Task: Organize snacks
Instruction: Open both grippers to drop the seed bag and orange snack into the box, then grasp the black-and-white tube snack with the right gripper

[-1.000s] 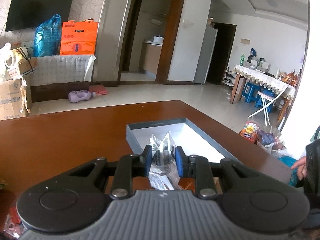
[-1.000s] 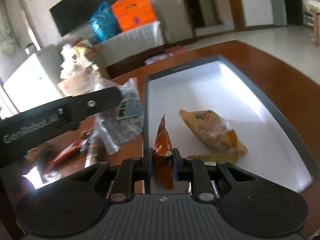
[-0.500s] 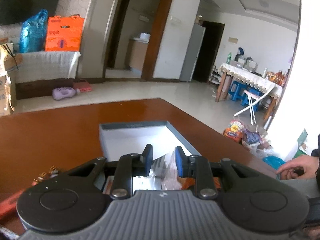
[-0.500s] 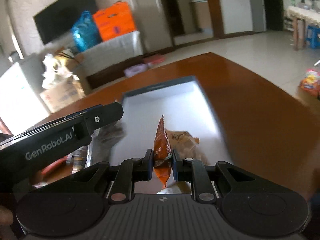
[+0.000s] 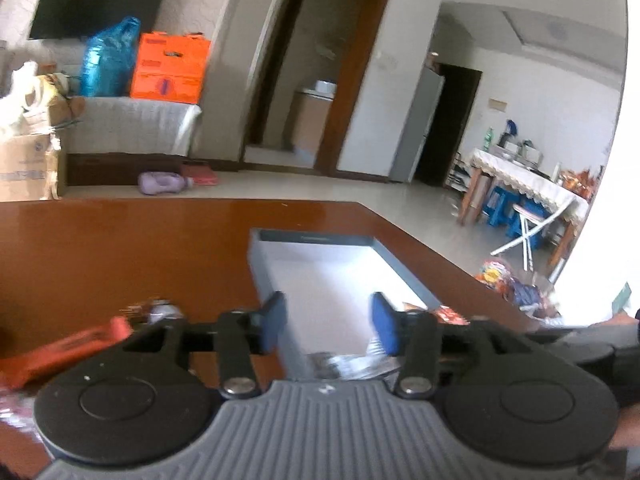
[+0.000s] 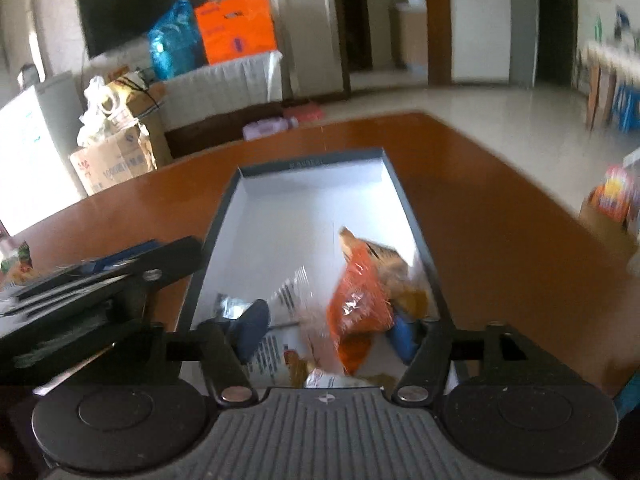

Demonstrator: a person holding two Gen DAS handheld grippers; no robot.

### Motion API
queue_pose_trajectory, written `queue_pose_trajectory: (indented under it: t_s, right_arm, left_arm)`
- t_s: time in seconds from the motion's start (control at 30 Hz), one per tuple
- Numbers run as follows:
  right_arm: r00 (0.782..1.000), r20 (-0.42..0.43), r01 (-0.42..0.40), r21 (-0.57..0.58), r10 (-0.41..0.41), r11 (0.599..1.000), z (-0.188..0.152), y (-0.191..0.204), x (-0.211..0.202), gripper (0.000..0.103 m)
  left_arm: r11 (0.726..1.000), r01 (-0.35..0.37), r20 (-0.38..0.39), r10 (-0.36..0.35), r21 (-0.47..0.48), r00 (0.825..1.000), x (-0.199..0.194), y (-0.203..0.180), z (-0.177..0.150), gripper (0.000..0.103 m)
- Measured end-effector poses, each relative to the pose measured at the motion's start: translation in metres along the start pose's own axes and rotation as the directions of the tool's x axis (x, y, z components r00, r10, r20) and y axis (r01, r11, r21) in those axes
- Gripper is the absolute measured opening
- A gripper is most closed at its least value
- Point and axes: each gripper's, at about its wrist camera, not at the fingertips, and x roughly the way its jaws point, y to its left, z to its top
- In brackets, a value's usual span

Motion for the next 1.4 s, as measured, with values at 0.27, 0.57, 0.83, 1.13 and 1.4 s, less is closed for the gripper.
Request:
queue_pose_trajectory:
  t_s: [0.27, 0.57, 0.83, 1.13, 1.4]
  right_arm:
    - [0.987, 0.147, -0.055, -0.051, 0.062, 0.997, 0.008, 0.025, -0.023, 0.073]
    - [0.973, 0.041, -0.212, -0.236, 0.228, 0.948, -0.005, 0.109, 0.006, 0.064]
    - [0.996, 0.011, -0.083, -0.305, 0.091, 0.949, -0.022, 0.169, 0.043, 0.067]
    - [0.999, -0.002, -0.033, -0.265, 0.033, 0.964, -0.028, 0.171, 0.067, 0.068]
    - [0.996, -0.013, -0.091, -0.253, 0.091, 0.963, -0.026, 0.162, 0.072, 0.065]
  left_arm:
    - [0.995, -0.095, 0.108, 0.096, -0.014, 0.99, -0.089, 0.064, -0.011, 0.077]
    - [0.952, -0.3, 0.176, 0.286, 0.062, 0.942, -0.14, 0.108, -0.021, 0.078]
    - [0.937, -0.347, 0.009, 0.347, 0.049, 0.938, -0.128, 0.144, -0.039, 0.088]
    - [0.942, -0.335, -0.093, 0.333, -0.01, 0.938, -0.095, 0.169, -0.045, 0.088]
    - [0.961, -0.273, -0.165, 0.263, -0.04, 0.95, -0.08, 0.162, -0.048, 0.088]
